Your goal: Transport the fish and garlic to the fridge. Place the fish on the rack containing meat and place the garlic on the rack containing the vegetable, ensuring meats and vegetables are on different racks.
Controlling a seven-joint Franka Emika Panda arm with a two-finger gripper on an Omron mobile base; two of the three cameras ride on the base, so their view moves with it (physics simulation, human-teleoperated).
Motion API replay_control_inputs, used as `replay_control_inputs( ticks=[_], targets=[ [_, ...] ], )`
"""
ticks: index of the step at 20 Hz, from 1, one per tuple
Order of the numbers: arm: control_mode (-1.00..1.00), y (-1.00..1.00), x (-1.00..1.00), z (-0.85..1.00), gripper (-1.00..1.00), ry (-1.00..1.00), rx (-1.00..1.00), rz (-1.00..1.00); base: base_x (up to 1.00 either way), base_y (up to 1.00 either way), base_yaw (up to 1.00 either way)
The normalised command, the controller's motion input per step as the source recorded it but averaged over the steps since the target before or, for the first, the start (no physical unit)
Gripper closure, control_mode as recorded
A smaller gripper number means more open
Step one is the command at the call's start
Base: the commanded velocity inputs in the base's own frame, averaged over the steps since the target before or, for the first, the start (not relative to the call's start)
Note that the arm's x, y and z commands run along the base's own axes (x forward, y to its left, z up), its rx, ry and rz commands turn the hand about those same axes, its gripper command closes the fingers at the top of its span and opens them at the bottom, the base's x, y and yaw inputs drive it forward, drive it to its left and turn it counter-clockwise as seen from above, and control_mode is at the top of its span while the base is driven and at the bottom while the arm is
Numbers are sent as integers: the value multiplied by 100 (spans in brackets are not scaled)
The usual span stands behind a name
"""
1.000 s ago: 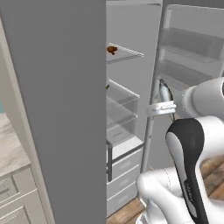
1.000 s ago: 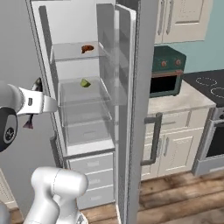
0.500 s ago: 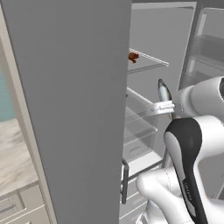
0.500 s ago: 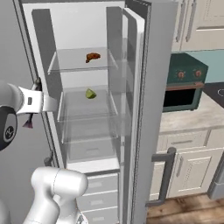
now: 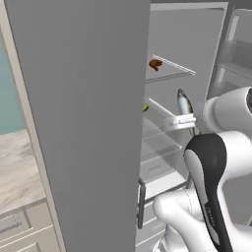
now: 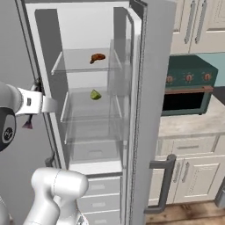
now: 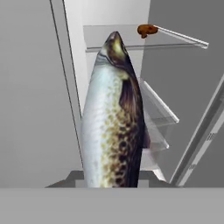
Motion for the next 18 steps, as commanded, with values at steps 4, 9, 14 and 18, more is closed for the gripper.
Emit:
replay_control_inputs(
  ticks=[4,9,14,18],
  targets=[
    [100,0,0,0,100,0,0,0,-18,-61,0],
    [100,0,0,0,100,0,0,0,22,-26,-10],
    [100,0,0,0,100,0,0,0,45,0,-5],
    [100,0,0,0,100,0,0,0,0,5,-11]
  ],
)
